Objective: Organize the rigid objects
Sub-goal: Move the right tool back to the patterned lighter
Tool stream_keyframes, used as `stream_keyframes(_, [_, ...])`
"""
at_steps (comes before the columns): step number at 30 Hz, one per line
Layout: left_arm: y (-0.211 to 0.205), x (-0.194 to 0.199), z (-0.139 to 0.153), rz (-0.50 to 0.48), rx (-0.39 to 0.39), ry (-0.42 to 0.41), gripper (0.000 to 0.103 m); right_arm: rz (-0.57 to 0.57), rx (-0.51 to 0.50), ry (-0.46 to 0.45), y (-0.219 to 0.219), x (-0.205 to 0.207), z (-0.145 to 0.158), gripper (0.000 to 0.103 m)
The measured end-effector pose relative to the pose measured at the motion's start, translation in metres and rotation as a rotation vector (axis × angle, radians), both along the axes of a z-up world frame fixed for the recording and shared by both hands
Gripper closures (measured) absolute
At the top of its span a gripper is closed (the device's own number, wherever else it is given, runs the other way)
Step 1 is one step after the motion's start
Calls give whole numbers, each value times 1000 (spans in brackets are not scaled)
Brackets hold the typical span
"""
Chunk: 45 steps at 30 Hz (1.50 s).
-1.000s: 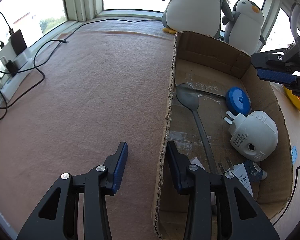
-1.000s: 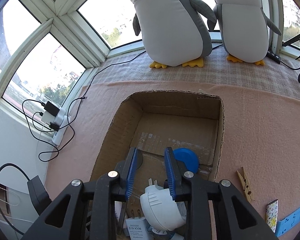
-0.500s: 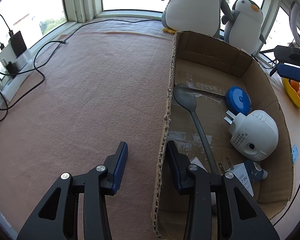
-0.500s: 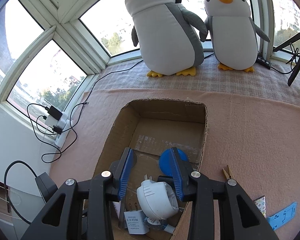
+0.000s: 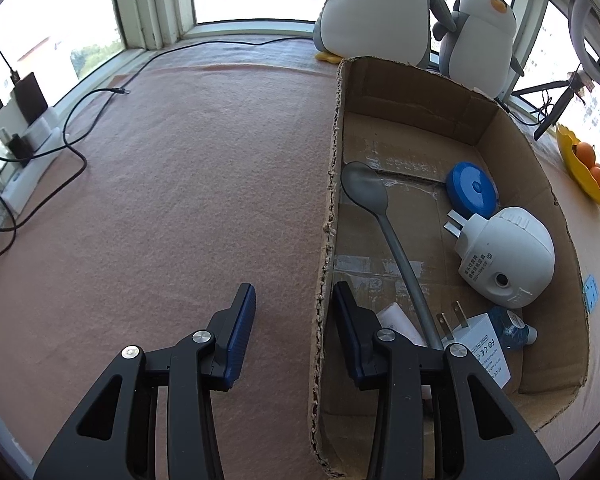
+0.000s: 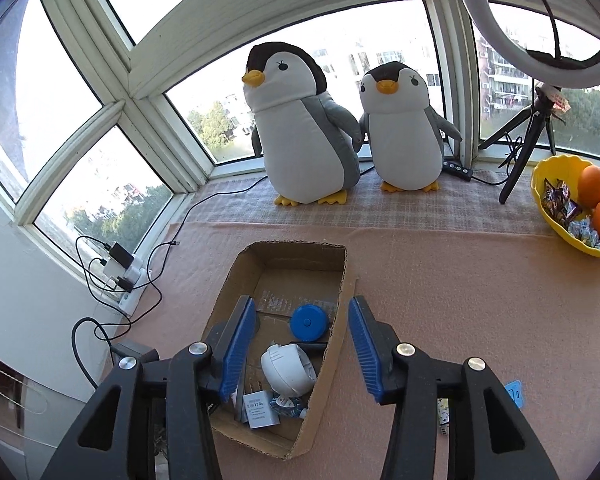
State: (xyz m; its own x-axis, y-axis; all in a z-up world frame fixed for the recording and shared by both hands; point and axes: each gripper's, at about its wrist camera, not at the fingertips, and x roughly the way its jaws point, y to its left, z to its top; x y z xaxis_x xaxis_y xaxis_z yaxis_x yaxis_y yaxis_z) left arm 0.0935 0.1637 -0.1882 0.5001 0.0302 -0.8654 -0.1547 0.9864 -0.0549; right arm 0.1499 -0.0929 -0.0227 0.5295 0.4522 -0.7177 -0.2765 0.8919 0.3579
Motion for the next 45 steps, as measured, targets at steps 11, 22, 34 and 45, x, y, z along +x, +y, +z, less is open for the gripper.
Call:
stream_keyframes(11, [-5, -4, 1, -17, 36, 2, 65, -58, -26, -61, -55, -51, 25, 56])
stream_keyframes(22, [-7, -4, 1, -28, 53, 7, 65, -17, -135, -36, -92, -73, -40, 52])
stream_keyframes(34, [-8, -4, 1, -15, 42, 8, 65, 78, -319, 69, -68, -46, -128, 52])
stream_keyframes(45, [-4, -6, 0, -3, 19, -1, 65, 113, -378, 143, -54, -14, -162, 60])
